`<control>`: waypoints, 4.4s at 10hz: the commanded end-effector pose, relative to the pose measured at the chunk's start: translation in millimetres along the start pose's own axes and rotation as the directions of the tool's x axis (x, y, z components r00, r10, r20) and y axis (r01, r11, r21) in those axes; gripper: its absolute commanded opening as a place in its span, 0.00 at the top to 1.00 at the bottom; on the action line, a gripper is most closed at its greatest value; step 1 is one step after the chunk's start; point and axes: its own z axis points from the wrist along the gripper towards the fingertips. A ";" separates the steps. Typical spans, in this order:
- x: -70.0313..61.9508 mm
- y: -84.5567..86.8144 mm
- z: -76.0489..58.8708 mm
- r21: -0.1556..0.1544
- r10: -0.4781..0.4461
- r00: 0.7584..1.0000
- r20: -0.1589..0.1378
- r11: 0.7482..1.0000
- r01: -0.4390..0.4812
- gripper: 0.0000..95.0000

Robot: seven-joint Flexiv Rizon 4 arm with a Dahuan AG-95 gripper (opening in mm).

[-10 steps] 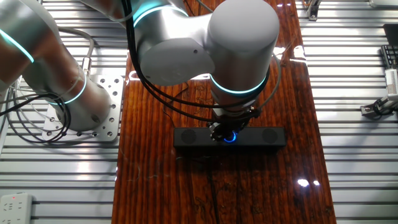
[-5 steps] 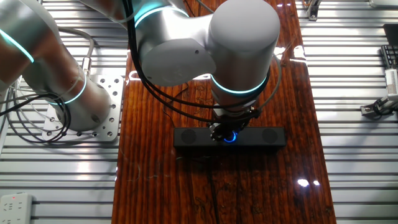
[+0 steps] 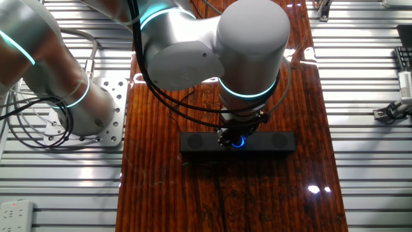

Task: Turn the knob to increase the volume of the speaker

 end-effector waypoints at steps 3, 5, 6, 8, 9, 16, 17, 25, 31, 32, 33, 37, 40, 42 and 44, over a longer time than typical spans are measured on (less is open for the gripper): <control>-0.1 0.3 0.0 0.000 0.004 1.000 0.000 1.000 -0.004 0.60; -0.3 -0.1 0.5 -0.001 0.005 1.000 -0.002 1.000 -0.005 0.60; -0.3 -0.2 0.6 -0.001 0.005 1.000 -0.002 1.000 -0.005 0.60; -0.3 -0.5 0.8 -0.002 0.007 1.000 -0.003 1.000 -0.007 0.60; -0.3 -0.5 0.9 -0.002 0.007 1.000 -0.002 1.000 -0.007 0.60; -0.4 -0.7 1.9 0.000 0.010 1.000 0.000 1.000 -0.010 0.60; -0.4 -0.7 1.9 -0.001 0.010 1.000 0.000 1.000 -0.010 0.60; -0.4 -0.7 1.9 0.005 0.022 1.000 -0.008 1.000 -0.022 1.00; -0.4 -0.8 2.4 0.002 0.084 0.996 -0.007 0.996 -0.084 1.00; -0.4 -0.8 2.3 0.000 0.101 0.995 -0.008 0.995 -0.101 1.00; -0.3 -0.7 2.3 0.001 0.111 0.994 -0.007 0.994 -0.111 1.00; -0.3 -0.7 2.3 -0.002 0.182 0.983 -0.008 0.983 -0.182 1.00; -0.3 -0.6 2.2 -0.001 0.232 0.973 -0.008 0.973 -0.232 1.00; -0.2 -0.4 2.1 -0.001 0.271 0.963 -0.008 0.963 -0.271 1.00; -0.2 -0.4 2.1 -0.001 0.300 0.954 -0.006 0.954 -0.300 1.00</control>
